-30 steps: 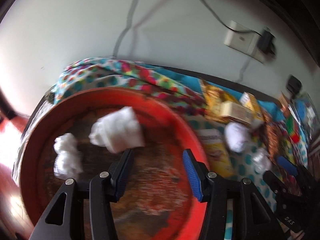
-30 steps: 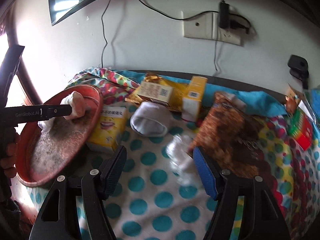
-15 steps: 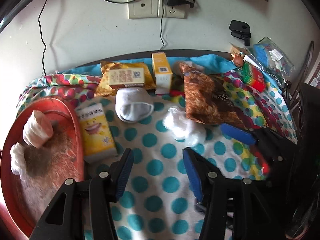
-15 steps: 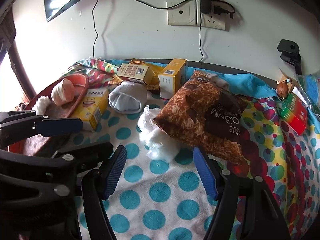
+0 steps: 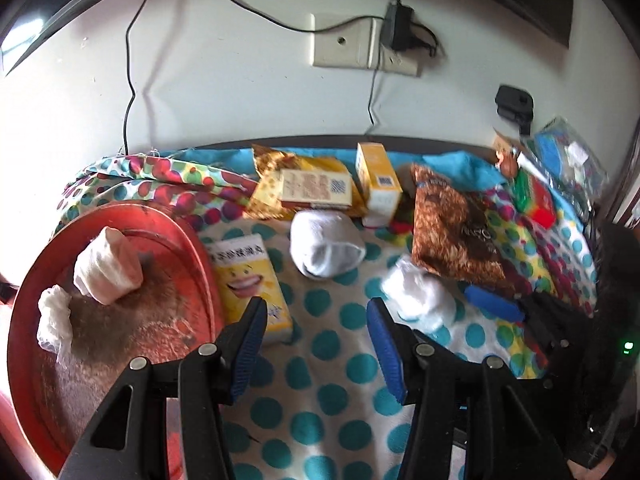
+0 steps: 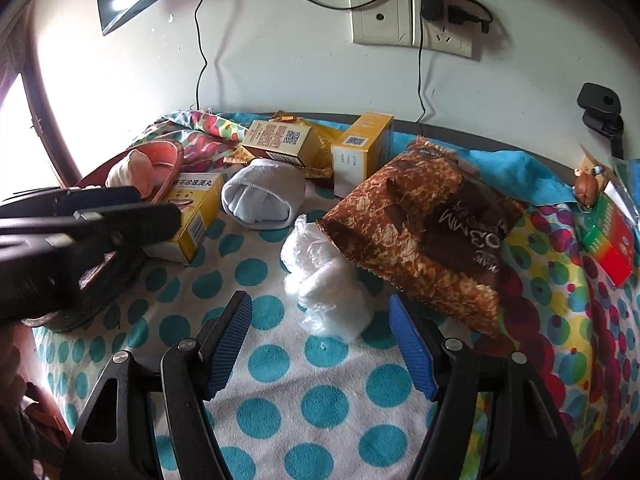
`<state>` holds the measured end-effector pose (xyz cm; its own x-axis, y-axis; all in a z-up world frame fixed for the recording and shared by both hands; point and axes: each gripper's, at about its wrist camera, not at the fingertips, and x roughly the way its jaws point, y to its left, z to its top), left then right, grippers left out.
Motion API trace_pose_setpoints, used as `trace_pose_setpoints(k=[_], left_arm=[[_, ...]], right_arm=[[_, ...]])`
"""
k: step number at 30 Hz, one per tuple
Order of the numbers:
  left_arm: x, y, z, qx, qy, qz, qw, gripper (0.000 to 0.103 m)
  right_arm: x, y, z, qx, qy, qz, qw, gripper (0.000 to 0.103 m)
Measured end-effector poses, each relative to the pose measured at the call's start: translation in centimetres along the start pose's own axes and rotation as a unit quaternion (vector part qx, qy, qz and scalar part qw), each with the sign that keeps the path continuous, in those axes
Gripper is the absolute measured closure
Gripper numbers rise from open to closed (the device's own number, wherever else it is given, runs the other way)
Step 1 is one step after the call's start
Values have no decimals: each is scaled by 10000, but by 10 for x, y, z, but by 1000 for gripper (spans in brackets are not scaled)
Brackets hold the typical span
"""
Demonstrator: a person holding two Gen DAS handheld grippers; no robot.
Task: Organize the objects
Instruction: 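Grasp the white sock with the left gripper while the right grasps another plastic bundle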
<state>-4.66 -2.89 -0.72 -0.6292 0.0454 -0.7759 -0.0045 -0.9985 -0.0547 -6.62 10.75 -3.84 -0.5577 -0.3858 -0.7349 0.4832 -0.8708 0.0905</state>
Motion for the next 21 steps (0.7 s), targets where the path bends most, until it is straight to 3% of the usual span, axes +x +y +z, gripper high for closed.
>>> trace_pose_setpoints(k=[7, 11, 13, 15, 21], left_arm=[[4, 9, 7, 72, 3, -197, 9998, 50], [15, 1, 9, 191, 176, -317, 9992, 49], [21, -6, 9, 281, 248, -264, 9990, 49], [25, -11, 9, 367, 251, -229, 9987, 49], [37, -19, 10, 519, 318, -117, 9981, 49]], right_arm=[[18, 1, 7, -34, 199, 79, 9998, 37], [25, 1, 9, -84, 349, 90, 9993, 47], [26, 1, 12, -136, 335, 7, 9993, 61], [27, -1, 13, -138, 320, -30, 9994, 66], [21, -21, 19, 160, 122, -429, 9989, 68]])
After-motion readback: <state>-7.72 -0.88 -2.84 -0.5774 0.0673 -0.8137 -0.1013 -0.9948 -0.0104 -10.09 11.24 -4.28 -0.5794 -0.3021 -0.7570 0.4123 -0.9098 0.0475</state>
